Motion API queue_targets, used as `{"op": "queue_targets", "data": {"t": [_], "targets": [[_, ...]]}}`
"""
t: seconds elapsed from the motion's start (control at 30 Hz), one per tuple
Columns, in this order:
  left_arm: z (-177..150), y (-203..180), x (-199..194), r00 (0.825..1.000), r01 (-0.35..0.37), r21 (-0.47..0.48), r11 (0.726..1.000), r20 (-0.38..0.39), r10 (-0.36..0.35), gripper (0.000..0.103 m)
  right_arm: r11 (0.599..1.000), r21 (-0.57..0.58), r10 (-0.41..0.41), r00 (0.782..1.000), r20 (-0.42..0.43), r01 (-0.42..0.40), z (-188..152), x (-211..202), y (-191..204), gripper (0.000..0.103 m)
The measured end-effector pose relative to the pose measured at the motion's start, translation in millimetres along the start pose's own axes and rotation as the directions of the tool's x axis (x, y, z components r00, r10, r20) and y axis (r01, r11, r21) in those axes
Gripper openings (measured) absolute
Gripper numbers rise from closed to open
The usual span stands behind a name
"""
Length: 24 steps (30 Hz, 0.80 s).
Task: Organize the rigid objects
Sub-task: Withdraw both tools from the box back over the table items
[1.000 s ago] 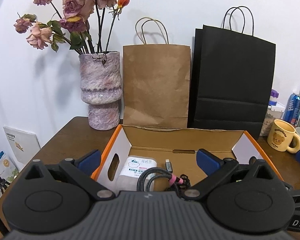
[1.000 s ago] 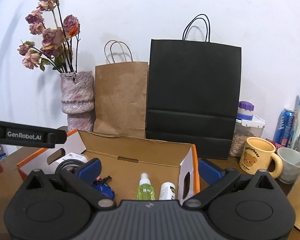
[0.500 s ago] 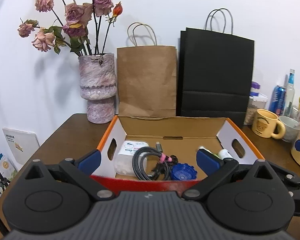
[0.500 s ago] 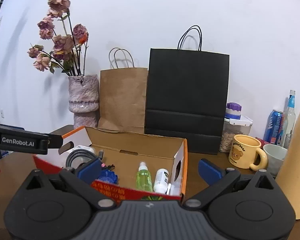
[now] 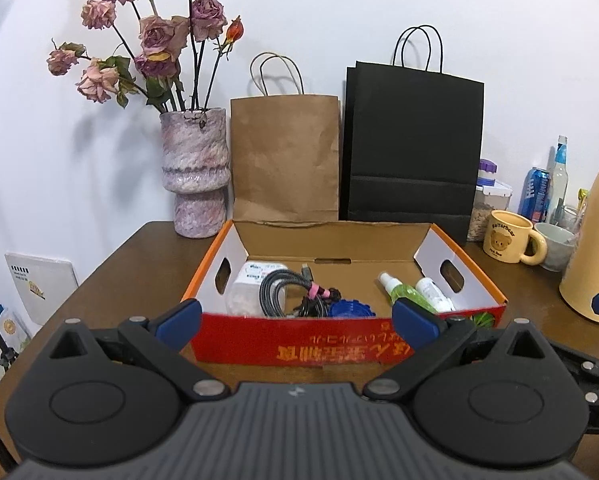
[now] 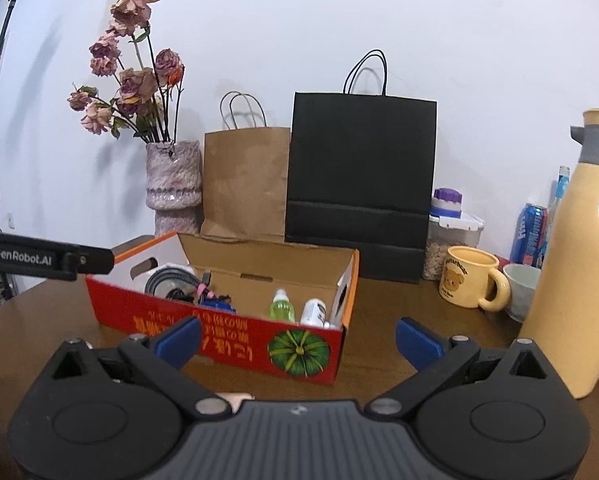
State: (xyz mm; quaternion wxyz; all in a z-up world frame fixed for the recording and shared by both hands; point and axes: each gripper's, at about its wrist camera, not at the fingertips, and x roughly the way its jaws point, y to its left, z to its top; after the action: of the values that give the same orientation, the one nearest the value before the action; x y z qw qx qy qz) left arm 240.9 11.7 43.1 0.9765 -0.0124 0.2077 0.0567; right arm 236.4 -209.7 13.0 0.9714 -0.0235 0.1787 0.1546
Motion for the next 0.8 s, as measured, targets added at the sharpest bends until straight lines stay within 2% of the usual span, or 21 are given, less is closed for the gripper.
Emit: {"op": "queue_targets", "data": {"t": [0.4, 0.8], "targets": [[-29.5, -6.4, -12.4, 0.999, 0.014, 0.036, 0.999, -0.04, -0.012, 0.103, 1.0, 0.014, -0.004, 0.998, -0.066, 0.005, -32.8, -13.3, -7.5, 0.103], [-62.4, -14.4, 1.3, 0.994, 0.014, 0.072, 0.997, -0.111, -0.006, 0.103, 0.999, 0.035, -0.032, 0.995, -0.097, 0.035, -50.1, -8.3, -11.8, 0.103]]}}
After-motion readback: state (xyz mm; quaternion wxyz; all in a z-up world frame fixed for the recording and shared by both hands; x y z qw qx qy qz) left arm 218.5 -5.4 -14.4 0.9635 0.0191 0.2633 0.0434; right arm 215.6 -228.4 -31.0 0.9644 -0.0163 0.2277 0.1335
